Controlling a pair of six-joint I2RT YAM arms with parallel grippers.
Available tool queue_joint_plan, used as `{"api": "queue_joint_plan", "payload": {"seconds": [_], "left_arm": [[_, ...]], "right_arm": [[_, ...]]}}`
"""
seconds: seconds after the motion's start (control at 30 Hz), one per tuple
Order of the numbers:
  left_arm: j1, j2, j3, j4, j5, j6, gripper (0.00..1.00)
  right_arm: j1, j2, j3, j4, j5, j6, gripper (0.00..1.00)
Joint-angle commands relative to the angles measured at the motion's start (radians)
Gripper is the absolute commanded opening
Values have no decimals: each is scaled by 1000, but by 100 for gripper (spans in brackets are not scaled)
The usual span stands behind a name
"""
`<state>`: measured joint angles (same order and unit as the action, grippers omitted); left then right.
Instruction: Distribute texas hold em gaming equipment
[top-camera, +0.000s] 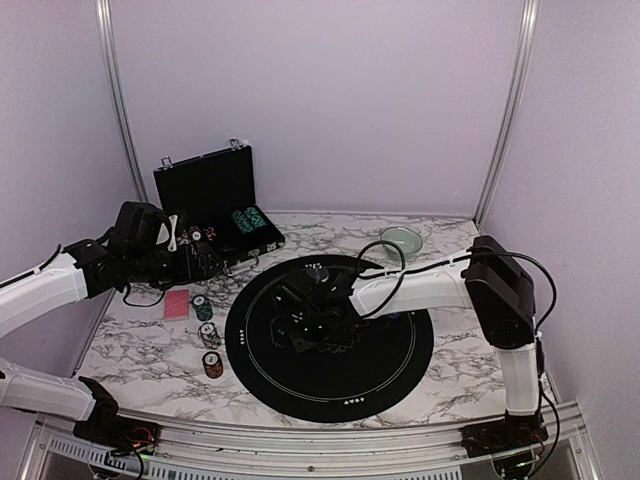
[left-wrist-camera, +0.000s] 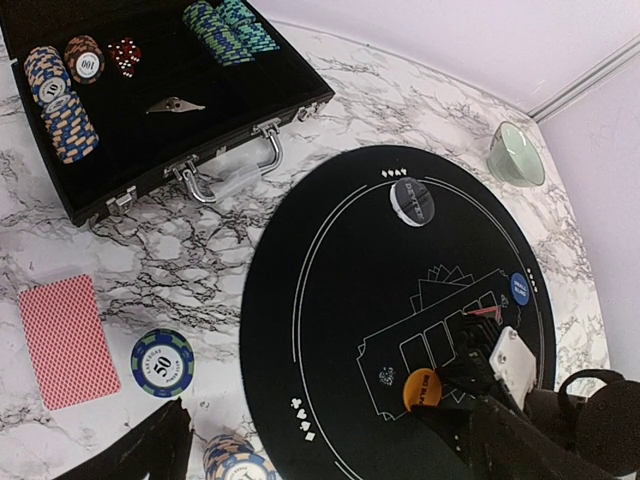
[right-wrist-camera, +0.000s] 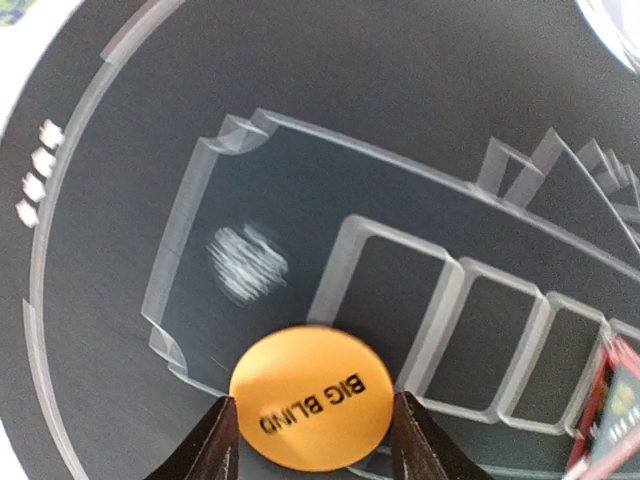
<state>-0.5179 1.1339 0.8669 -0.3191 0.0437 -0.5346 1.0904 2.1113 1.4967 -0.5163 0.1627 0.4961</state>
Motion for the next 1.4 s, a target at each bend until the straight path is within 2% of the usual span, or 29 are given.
{"api": "queue_joint_plan", "payload": {"seconds": [0.0,0.2,0.63,0.8,0.93,1.13,1.37], "left_arm": [[7,-23,-5,7,-11,12,99],[13,-44,1,-11,-21,22,99],[24,-59,8,-27,-19,27,99],[28,-65,9,-34,-23,33,99],[30,-60,12,-35,-19,29,99],[30,-59,9,-34,-22,29,99],[30,-52,9,-33,-18,27,99]], "right_arm": [[33,105,138,-34,-43,-42,49],[52,211,304,-65,-55,-74,49],[52,368,552,-133,-41,-111,50],[49,334,546,-131,-38,-124,52],[50,300,545,-146,-38,-132,59],[52,204,427,-123,-27,-124,69],[60,100,269,-81,-37,-96,70]]}}
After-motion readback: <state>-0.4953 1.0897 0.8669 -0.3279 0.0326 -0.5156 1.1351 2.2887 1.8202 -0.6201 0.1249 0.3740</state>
